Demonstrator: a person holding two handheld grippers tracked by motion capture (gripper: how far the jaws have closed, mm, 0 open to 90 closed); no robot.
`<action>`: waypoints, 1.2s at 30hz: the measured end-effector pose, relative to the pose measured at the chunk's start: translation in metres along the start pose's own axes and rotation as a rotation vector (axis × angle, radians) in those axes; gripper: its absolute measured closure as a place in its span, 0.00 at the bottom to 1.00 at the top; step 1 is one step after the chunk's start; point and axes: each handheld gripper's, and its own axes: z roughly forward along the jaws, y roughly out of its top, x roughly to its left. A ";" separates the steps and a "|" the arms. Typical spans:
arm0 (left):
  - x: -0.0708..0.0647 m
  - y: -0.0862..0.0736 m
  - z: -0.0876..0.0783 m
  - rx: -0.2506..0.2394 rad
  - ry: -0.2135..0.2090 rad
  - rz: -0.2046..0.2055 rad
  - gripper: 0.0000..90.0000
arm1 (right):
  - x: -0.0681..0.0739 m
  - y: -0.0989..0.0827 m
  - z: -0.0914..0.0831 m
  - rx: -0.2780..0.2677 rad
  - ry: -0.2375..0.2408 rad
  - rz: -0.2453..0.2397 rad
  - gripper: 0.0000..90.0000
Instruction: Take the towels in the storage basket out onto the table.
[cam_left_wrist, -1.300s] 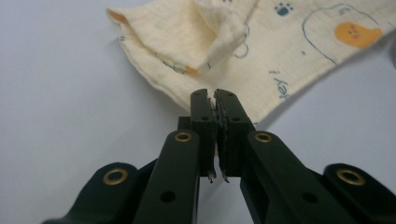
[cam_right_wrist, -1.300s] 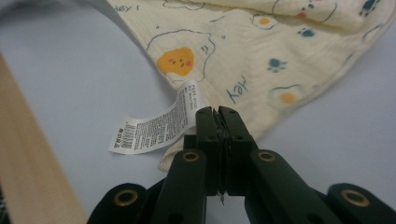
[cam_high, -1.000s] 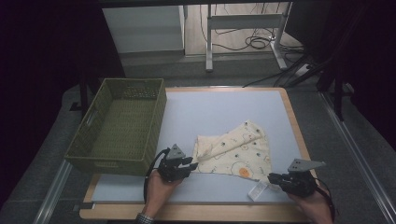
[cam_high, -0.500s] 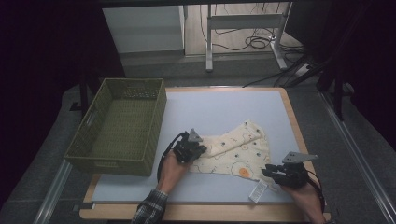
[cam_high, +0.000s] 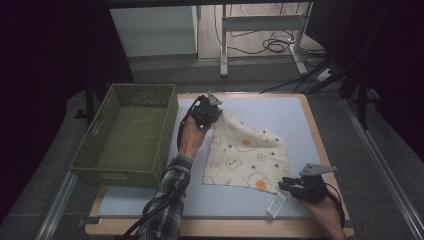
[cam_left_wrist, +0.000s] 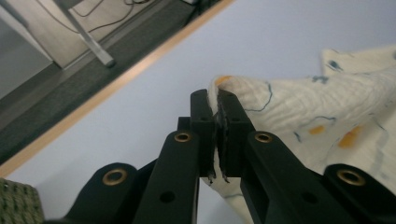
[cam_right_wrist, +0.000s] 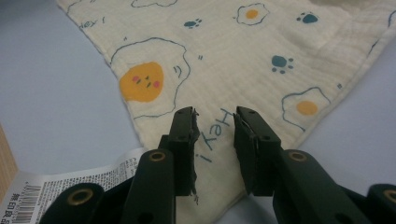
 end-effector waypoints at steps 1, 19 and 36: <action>0.002 -0.004 0.013 0.072 0.025 -0.009 0.76 | -0.001 0.000 0.000 -0.002 0.003 0.004 0.75; -0.046 -0.099 -0.017 0.044 -0.158 -0.130 0.22 | -0.060 0.048 0.013 -0.014 -0.127 0.040 0.82; -0.072 -0.145 -0.028 0.076 -0.160 -0.133 0.10 | -0.108 0.109 0.089 0.034 -0.203 0.055 0.74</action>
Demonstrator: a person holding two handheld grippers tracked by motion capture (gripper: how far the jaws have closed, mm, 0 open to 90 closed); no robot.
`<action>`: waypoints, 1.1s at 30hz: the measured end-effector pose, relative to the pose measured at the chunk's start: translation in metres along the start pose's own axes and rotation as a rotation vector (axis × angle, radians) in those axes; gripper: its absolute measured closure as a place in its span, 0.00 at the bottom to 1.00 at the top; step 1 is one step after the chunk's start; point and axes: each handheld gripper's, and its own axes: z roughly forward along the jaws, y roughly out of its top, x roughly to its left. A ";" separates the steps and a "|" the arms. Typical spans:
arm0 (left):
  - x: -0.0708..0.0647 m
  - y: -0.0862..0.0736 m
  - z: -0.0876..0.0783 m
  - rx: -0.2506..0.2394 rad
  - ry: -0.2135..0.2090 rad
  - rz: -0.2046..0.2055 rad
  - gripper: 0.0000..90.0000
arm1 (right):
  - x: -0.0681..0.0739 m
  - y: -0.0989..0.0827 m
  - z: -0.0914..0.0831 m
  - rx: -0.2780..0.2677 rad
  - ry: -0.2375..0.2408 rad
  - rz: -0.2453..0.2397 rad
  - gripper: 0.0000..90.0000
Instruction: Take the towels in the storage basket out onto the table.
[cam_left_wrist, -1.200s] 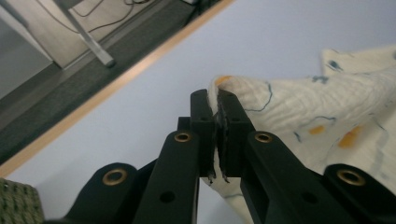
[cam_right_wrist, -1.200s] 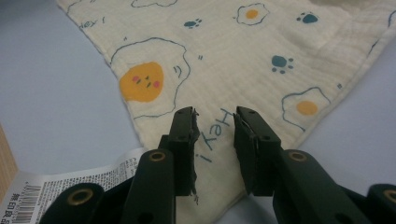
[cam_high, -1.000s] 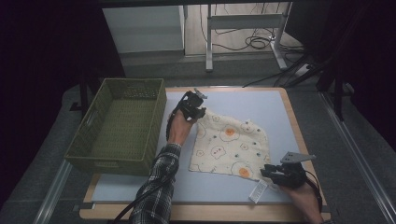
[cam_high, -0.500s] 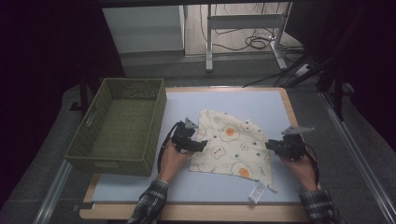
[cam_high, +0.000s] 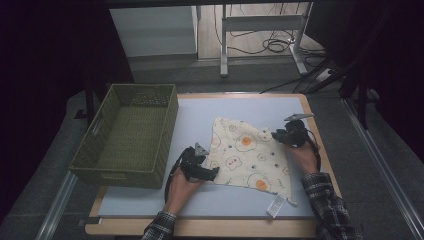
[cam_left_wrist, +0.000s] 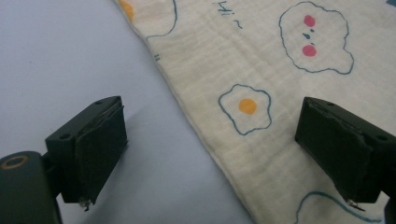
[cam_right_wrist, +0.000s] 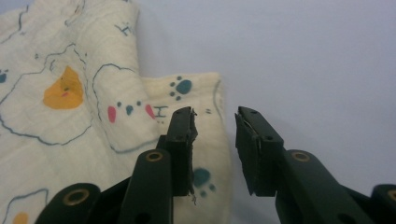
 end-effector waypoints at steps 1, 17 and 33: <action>0.000 0.000 0.000 0.000 0.000 0.000 0.10 | 0.002 0.001 0.004 0.020 -0.009 -0.017 0.75; 0.000 0.000 0.000 -0.002 0.002 0.001 0.10 | -0.027 0.018 -0.037 -0.102 -0.128 0.115 0.82; -0.022 -0.015 -0.033 -0.036 -0.087 0.082 0.46 | 0.038 -0.055 -0.092 -0.005 0.085 -0.008 0.81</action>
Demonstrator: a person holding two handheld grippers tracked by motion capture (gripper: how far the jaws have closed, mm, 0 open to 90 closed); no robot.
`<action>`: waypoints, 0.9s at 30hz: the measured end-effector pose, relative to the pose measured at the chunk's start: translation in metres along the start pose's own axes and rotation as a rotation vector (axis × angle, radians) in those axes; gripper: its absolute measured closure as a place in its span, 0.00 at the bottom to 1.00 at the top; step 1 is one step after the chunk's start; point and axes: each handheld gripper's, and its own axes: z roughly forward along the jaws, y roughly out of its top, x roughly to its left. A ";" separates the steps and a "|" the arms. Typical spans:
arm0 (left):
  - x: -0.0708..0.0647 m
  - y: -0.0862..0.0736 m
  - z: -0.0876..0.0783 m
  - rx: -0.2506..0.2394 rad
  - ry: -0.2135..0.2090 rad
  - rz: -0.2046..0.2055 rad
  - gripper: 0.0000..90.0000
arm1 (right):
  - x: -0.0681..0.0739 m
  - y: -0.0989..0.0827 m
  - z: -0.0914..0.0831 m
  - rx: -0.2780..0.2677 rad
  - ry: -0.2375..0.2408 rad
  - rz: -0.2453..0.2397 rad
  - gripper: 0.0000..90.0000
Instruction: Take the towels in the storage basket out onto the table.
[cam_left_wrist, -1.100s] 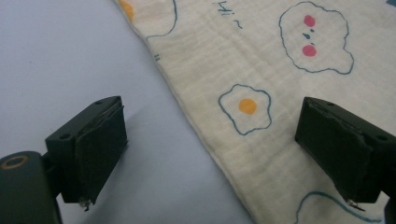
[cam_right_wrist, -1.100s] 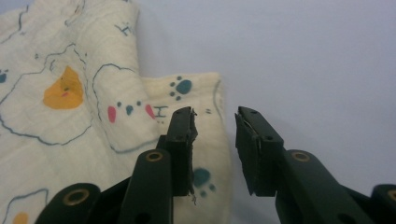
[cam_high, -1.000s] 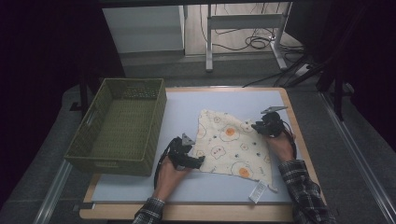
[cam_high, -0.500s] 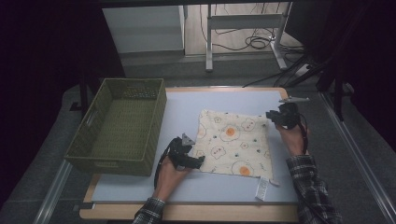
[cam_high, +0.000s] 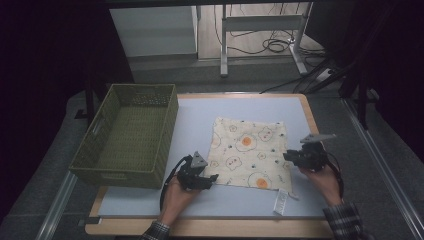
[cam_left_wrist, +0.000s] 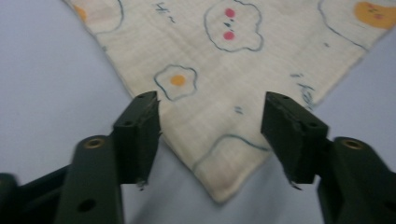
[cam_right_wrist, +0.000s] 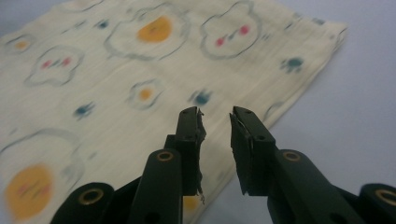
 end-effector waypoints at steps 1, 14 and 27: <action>-0.001 -0.004 -0.004 -0.008 -0.005 0.002 0.48 | 0.007 -0.008 -0.008 0.005 0.012 0.001 0.81; -0.002 -0.017 -0.001 -0.019 -0.018 -0.014 0.64 | 0.050 -0.064 -0.025 0.090 0.022 -0.042 0.74; -0.016 -0.024 -0.023 -0.026 -0.128 -0.020 0.97 | 0.062 -0.074 -0.046 0.029 0.044 -0.023 0.97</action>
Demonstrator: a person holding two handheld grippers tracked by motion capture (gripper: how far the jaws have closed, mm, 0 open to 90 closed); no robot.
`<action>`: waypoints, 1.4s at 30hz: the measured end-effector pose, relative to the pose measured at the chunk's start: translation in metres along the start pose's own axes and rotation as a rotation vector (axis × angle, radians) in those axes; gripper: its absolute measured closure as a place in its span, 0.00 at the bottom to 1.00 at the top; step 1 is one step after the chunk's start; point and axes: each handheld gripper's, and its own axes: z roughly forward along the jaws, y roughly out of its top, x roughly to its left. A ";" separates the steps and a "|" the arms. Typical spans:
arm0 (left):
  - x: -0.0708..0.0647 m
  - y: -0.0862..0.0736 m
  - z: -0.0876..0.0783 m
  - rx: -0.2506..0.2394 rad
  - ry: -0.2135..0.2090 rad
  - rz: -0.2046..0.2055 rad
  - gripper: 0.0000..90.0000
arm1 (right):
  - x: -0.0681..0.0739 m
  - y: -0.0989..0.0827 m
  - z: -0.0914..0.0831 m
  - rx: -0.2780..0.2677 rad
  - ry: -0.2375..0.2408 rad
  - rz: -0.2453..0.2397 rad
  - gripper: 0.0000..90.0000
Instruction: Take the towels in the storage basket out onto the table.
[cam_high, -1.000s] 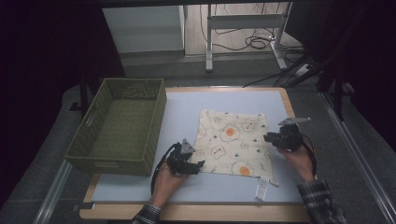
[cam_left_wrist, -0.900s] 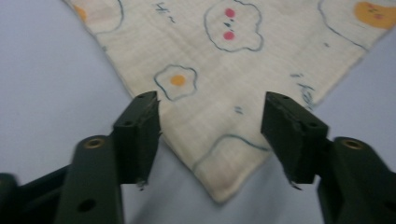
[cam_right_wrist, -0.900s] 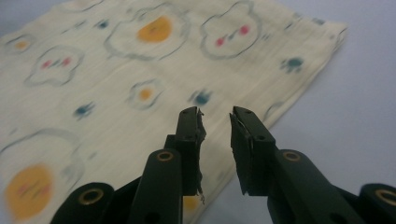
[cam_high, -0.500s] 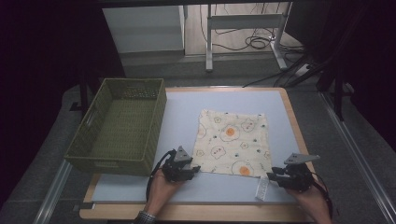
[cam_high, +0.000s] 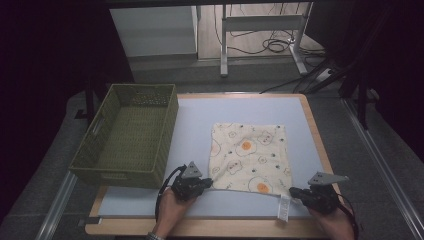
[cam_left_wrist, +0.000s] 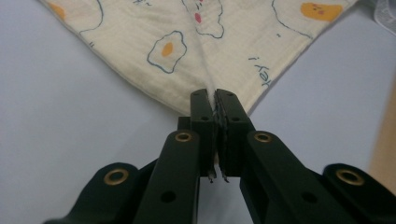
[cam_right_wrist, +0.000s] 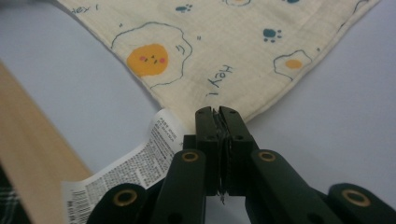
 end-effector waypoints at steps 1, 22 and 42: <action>-0.004 -0.003 -0.003 0.002 -0.006 0.001 0.96 | 0.002 -0.001 -0.003 0.001 0.008 -0.004 0.97; 0.027 0.028 0.008 -0.014 0.091 -0.026 0.57 | -0.003 0.002 -0.005 -0.029 -0.012 -0.011 0.81; 0.120 0.084 0.068 0.012 0.253 -0.094 0.62 | -0.084 0.083 0.051 -0.041 -0.128 0.059 0.85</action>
